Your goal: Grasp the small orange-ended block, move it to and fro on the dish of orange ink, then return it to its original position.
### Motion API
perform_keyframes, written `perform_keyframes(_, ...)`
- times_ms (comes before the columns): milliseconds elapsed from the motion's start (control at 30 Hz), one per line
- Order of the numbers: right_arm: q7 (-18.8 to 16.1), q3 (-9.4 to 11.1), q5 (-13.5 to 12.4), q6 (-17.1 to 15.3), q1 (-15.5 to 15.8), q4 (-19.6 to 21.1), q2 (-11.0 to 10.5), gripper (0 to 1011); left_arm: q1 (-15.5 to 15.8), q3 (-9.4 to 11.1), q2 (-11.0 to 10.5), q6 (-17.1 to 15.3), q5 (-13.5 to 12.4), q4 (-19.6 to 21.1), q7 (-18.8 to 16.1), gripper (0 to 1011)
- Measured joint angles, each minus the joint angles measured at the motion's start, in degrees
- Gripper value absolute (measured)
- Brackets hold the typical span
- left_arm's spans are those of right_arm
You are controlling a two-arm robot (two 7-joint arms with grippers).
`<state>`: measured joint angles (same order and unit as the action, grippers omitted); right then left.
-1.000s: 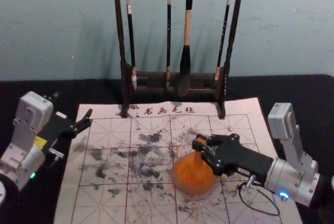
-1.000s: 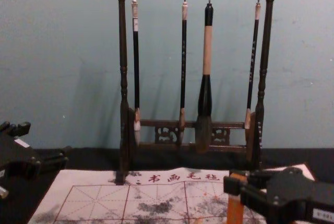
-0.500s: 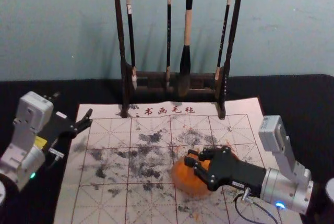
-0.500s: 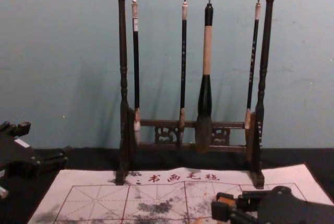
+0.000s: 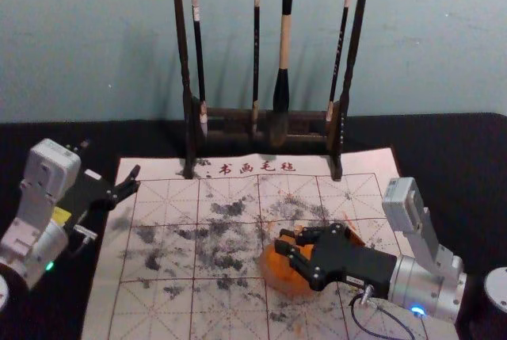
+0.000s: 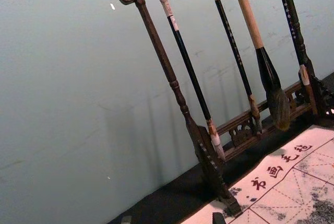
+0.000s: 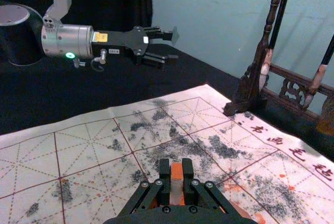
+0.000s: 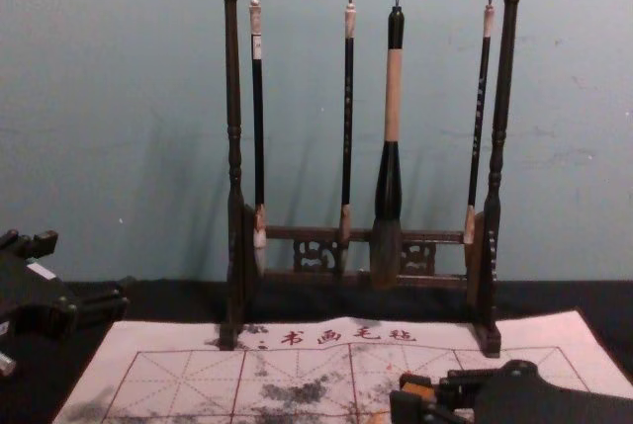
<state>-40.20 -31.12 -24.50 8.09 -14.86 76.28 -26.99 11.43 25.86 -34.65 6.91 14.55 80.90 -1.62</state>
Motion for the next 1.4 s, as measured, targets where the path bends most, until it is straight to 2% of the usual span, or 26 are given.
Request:
perform_keyframes(467,0.43,-0.05,0.32,1.59,-1.02,-3.39,1.88,87,-0.01,0.00,0.00,0.00,0.00,0.00,0.00,1001)
perform_keyframes(1033,2.32,1.29,1.57,3.17,-1.91,-6.52,3.77,87,0.00,0.00,0.00,0.00,0.00,0.00,0.00,1001)
perform_keyframes(1400,3.27,2.59,2.16,3.18,-2.17,-7.47,3.99,88,0.00,0.00,0.00,0.00,0.00,0.00,0.00,1001)
